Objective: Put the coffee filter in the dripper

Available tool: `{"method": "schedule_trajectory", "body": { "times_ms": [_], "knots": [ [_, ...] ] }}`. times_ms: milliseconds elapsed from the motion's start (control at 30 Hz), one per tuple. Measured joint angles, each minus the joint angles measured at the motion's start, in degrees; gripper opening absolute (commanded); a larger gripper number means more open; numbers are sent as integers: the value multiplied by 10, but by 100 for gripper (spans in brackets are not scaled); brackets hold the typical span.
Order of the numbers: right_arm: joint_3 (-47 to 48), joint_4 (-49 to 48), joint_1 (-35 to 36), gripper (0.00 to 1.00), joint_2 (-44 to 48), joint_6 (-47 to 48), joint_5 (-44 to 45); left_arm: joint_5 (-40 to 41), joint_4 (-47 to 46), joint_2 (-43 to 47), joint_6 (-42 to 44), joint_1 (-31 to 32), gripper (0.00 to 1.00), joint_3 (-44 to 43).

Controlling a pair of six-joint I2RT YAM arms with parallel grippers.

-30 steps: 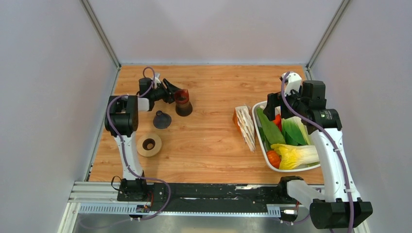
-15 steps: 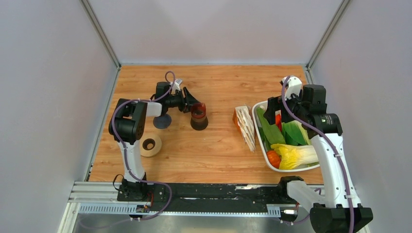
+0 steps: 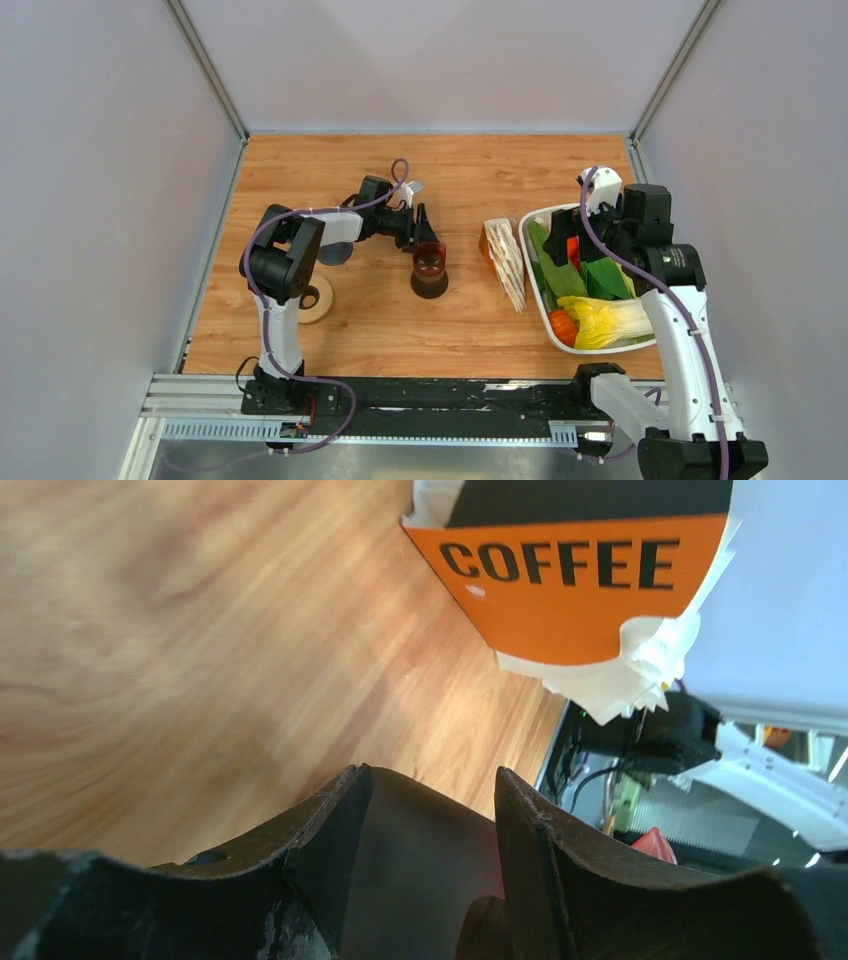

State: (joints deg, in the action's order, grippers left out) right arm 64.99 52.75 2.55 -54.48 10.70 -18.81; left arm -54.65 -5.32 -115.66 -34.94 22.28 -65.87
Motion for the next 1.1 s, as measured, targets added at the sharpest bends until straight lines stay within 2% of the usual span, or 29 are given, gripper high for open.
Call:
{"method": "schedule_trajectory", "body": {
  "times_ms": [433, 733, 967, 1100],
  "knots": [
    [-11, 10, 0, 100, 30, 2, -1, 14, 126, 27, 112, 86, 62, -25],
    [-12, 12, 0, 100, 32, 2, -9, 31, 229, 51, 198, 110, 69, -99],
    [-8, 12, 0, 100, 28, 10, -35, 67, 317, 155, 276, 92, 78, -138],
    [7, 10, 0, 100, 13, 21, -67, 75, 364, 247, 313, 28, 80, -152]
  ]
}}
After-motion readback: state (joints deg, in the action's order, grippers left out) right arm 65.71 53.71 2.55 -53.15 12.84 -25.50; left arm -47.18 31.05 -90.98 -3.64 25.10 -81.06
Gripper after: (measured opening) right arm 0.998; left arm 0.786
